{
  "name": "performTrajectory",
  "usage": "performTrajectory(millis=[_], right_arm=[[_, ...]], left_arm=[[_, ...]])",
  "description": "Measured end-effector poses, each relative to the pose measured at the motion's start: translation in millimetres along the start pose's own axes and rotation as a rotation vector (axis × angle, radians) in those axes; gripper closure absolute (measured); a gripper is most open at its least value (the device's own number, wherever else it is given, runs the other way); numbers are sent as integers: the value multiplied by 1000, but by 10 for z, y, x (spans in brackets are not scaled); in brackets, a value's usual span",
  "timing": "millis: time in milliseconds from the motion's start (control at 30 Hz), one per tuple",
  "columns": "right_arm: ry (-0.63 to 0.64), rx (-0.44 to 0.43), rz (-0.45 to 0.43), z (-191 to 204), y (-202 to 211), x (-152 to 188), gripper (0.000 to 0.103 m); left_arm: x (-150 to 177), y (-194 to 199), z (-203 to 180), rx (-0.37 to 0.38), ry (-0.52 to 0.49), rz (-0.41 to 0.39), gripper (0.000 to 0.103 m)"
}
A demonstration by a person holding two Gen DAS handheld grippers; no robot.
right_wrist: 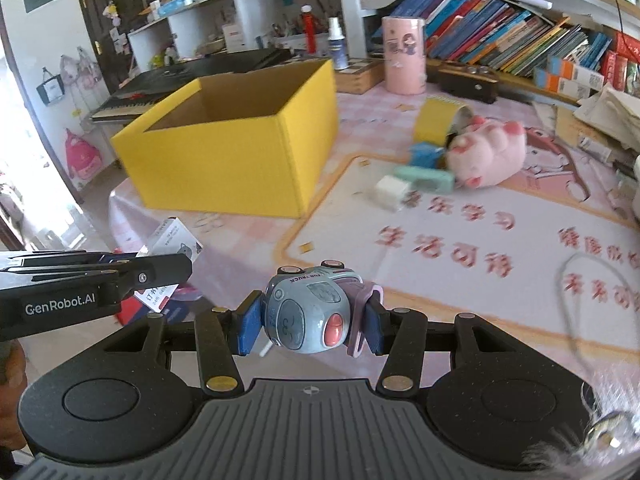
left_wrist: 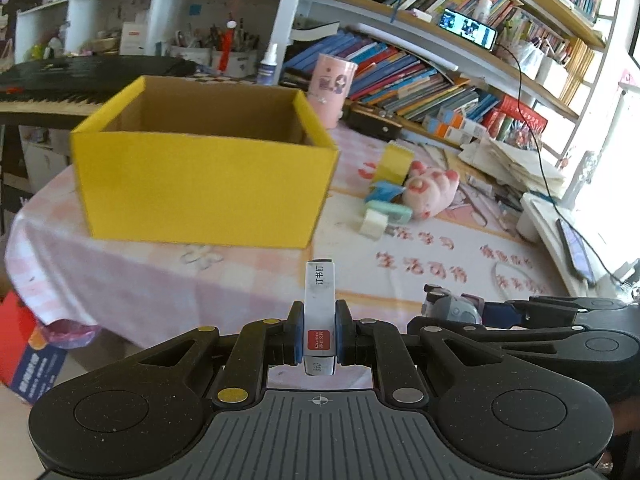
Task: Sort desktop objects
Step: 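Lift both held objects and carry them over the yellow box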
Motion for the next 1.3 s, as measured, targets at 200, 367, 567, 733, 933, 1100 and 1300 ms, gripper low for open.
performTrajectory(millis=[200, 367, 567, 733, 933, 1100, 1300], right_arm=[[12, -40, -7, 404, 6, 50, 55], [44, -66, -17, 665, 34, 17, 55], [93, -82, -19, 852, 44, -12, 55], [122, -87, -21, 930, 53, -31, 55], [128, -81, -23, 962, 78, -35, 55], [127, -77, -25, 976, 98, -32, 55], [126, -78, -24, 977, 97, -31, 55]], left_arm=[[78, 251, 274, -25, 8, -15, 89], [90, 413, 433, -36, 28, -37, 89], [91, 531, 546, -36, 51, -65, 89], [86, 588, 598, -29, 67, -80, 89], [85, 607, 601, -17, 67, -86, 89], [88, 615, 592, -11, 61, -87, 89], [92, 616, 592, -12, 60, -86, 89]])
Point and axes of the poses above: each gripper's, at about its wrist camera, not at the fingertips, and y roughly against the way its jaws point, z to its left, x to its underside, the point moved 7 cm from there along -y, roughly the way its jaws point, and after that the axes turned 12 degrees about y, right-handed, at the moved point
